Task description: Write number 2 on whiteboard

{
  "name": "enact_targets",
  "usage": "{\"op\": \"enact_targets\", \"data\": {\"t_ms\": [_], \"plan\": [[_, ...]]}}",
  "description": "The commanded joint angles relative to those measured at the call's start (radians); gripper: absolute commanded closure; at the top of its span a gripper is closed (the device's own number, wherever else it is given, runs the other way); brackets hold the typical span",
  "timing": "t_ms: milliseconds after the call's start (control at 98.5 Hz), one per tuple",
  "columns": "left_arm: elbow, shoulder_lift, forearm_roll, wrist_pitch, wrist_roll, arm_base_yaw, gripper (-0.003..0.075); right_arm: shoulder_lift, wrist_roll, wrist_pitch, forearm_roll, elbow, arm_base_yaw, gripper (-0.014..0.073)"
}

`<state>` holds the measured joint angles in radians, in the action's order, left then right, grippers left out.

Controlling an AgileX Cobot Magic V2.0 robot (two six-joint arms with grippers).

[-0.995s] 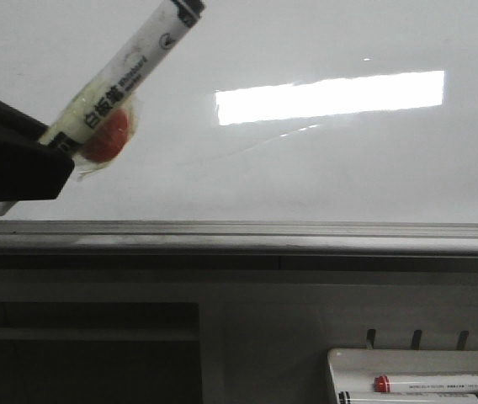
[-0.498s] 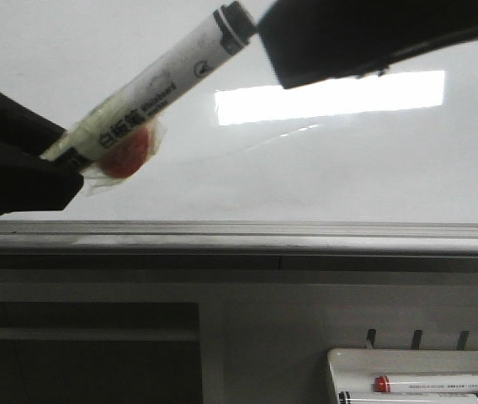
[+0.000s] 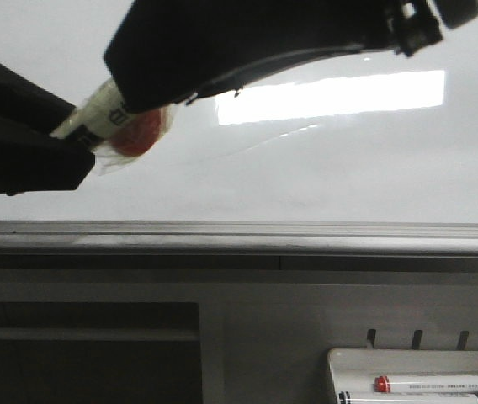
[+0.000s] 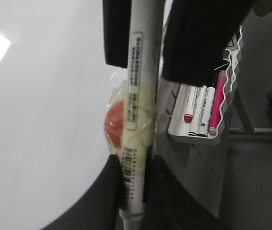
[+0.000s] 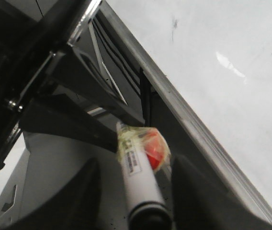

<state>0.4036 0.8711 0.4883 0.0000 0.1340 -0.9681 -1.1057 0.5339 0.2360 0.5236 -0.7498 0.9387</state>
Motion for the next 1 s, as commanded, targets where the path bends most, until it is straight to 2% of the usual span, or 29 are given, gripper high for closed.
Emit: {"op": "enact_targets", "data": {"t_ms": [0, 20, 142, 213, 274, 284, 406, 467, 569, 640, 711, 843, 985], "plan": [[0.026, -0.008, 0.007, -0.066, -0.005, -0.009, 0.0741, 0.010, 0.009, -0.074, 0.012, -0.036, 0.002, 0.0596], [0.026, -0.008, 0.011, -0.066, -0.005, -0.009, 0.0741, 0.010, 0.009, -0.074, 0.012, -0.036, 0.002, 0.0672], [0.026, -0.008, 0.026, -0.065, -0.005, -0.009, 0.0738, 0.010, 0.009, -0.070, 0.012, -0.036, 0.002, 0.0658], [0.026, -0.012, 0.031, -0.065, -0.005, -0.009, 0.0692, 0.010, 0.009, -0.039, 0.012, -0.036, 0.002, 0.0658], [0.028, -0.020, 0.031, -0.054, -0.005, -0.009, 0.0581, 0.010, 0.009, -0.012, 0.012, -0.036, 0.002, 0.0658], [0.028, -0.023, 0.031, -0.051, -0.005, -0.009, 0.0581, 0.010, 0.009, -0.012, 0.012, -0.036, 0.002, 0.0658], [0.032, -0.068, 0.024, -0.019, -0.007, -0.009, 0.0339, 0.010, 0.009, -0.039, 0.012, -0.036, -0.003, 0.0658], [0.037, -0.111, 0.003, 0.011, -0.013, -0.009, 0.0285, 0.010, 0.009, -0.099, 0.007, -0.036, -0.019, 0.0658], [0.048, -0.189, -0.055, 0.093, -0.014, 0.001, 0.0314, 0.008, 0.009, -0.157, -0.005, -0.036, -0.058, 0.0658], [0.050, -0.248, -0.101, 0.121, -0.034, 0.030, 0.0376, -0.002, 0.009, -0.168, -0.005, -0.044, -0.098, 0.0658], [0.050, -0.303, -0.113, 0.122, -0.097, 0.068, 0.0479, -0.022, 0.009, -0.166, -0.005, -0.057, -0.136, 0.0658], [0.050, -0.376, -0.115, 0.116, -0.173, 0.145, 0.0745, -0.079, 0.009, -0.153, -0.030, -0.092, -0.176, 0.0658], [0.050, -0.399, -0.129, 0.106, -0.200, 0.208, 0.0741, -0.152, 0.009, -0.176, -0.087, -0.138, -0.191, 0.0657]]}}
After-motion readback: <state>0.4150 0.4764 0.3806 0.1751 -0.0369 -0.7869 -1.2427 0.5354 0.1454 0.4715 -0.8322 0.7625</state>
